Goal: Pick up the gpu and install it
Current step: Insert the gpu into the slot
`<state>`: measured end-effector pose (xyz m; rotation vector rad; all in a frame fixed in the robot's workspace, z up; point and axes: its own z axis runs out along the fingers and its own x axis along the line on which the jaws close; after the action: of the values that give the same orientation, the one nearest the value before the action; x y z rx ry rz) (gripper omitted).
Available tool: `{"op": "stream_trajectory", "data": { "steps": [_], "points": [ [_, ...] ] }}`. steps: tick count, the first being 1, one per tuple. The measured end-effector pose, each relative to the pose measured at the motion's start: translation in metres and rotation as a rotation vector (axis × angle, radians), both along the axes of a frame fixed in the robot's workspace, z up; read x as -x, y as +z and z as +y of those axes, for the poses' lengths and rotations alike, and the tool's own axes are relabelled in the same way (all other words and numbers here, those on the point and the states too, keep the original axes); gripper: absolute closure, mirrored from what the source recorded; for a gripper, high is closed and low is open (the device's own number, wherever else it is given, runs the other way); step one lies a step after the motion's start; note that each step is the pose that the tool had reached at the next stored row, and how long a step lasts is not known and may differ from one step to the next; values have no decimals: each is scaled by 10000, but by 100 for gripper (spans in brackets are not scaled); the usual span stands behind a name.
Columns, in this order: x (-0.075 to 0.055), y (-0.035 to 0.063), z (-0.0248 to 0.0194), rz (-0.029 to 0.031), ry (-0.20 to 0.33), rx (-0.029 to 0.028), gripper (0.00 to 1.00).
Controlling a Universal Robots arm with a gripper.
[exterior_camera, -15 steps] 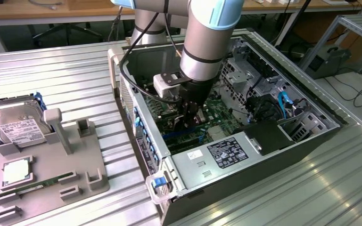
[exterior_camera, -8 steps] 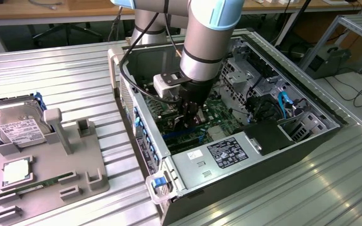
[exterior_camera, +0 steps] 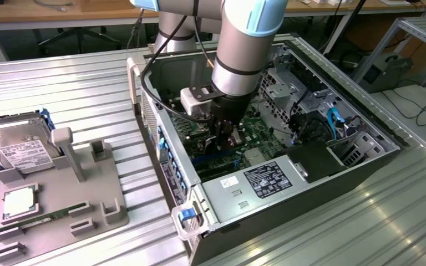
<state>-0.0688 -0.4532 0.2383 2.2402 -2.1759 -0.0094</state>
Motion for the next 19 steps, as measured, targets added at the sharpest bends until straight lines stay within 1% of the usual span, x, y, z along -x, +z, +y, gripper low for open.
{"op": "stream_trajectory", "data": {
  "steps": [8, 19],
  "points": [
    [0, -51, -1, 3, 0, 5, 73],
    [0, -53, -1, 1, 0, 1, 73]
  ]
}}
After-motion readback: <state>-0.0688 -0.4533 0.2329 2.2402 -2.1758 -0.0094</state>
